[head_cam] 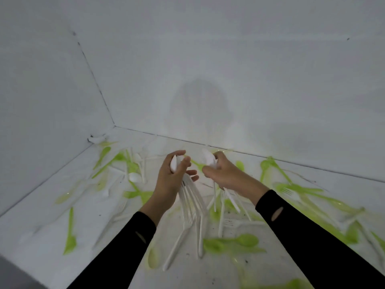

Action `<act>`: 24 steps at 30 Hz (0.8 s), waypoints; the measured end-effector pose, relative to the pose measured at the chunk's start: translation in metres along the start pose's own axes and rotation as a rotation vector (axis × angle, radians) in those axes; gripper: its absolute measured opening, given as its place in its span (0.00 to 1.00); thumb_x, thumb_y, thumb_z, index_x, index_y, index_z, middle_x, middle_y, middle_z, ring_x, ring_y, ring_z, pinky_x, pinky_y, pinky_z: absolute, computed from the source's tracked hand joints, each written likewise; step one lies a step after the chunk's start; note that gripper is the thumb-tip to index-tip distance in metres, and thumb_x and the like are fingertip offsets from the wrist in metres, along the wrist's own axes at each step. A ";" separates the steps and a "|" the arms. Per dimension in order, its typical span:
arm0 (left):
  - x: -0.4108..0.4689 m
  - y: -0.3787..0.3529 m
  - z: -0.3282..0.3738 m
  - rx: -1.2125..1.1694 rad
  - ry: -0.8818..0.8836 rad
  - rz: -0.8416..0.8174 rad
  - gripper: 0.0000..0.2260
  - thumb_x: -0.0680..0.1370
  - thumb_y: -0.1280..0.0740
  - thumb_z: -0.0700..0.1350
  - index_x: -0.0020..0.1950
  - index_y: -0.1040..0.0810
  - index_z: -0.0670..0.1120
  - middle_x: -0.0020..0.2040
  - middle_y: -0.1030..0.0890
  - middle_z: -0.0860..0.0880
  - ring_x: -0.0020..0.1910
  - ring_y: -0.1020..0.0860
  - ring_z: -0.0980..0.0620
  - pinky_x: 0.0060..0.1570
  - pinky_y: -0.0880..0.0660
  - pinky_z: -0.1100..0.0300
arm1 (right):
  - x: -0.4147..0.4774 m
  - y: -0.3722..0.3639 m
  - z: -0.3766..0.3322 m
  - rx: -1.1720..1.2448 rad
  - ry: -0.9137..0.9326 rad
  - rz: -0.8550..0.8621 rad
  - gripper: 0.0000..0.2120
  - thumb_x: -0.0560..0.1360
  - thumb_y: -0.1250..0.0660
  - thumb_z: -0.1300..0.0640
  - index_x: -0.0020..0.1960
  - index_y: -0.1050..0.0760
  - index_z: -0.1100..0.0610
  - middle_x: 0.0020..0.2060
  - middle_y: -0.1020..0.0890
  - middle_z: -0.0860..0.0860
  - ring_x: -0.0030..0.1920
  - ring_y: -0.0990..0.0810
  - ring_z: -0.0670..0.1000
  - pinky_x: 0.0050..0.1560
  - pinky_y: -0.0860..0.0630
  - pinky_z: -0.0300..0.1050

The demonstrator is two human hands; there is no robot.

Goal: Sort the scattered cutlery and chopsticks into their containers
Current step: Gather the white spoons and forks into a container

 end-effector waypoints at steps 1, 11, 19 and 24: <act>-0.012 -0.006 -0.003 0.008 0.006 -0.005 0.11 0.79 0.31 0.44 0.60 0.25 0.43 0.46 0.22 0.42 0.39 0.18 0.44 0.43 0.19 0.49 | -0.010 0.000 0.001 -0.042 0.009 -0.013 0.14 0.76 0.36 0.50 0.59 0.33 0.53 0.41 0.23 0.48 0.33 0.27 0.45 0.31 0.33 0.39; -0.092 -0.018 -0.027 0.083 -0.014 0.062 0.19 0.72 0.25 0.48 0.59 0.23 0.42 0.44 0.15 0.48 0.43 0.17 0.52 0.47 0.22 0.57 | -0.078 -0.022 0.004 -0.149 0.233 -0.122 0.07 0.75 0.29 0.53 0.40 0.24 0.50 0.29 0.24 0.42 0.26 0.29 0.38 0.30 0.34 0.32; -0.123 0.022 -0.013 -0.002 -0.065 0.214 0.13 0.76 0.29 0.45 0.58 0.24 0.46 0.46 0.18 0.40 0.46 0.19 0.41 0.51 0.23 0.44 | -0.090 -0.045 -0.008 0.033 0.186 -0.189 0.10 0.80 0.35 0.52 0.56 0.25 0.58 0.39 0.19 0.49 0.23 0.35 0.45 0.24 0.35 0.39; -0.133 0.038 0.001 -0.057 -0.060 0.222 0.09 0.81 0.40 0.34 0.60 0.26 0.42 0.50 0.19 0.41 0.43 0.17 0.45 0.44 0.19 0.56 | -0.095 -0.068 -0.014 0.060 0.133 -0.273 0.18 0.81 0.41 0.42 0.59 0.32 0.57 0.28 0.31 0.50 0.22 0.37 0.45 0.23 0.39 0.38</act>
Point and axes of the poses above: each hand's wrist, its own x-axis towards the middle knuckle, its own y-axis out of the back of the hand, z = x × y, the point moved 8 cm from there along x, towards the middle knuckle
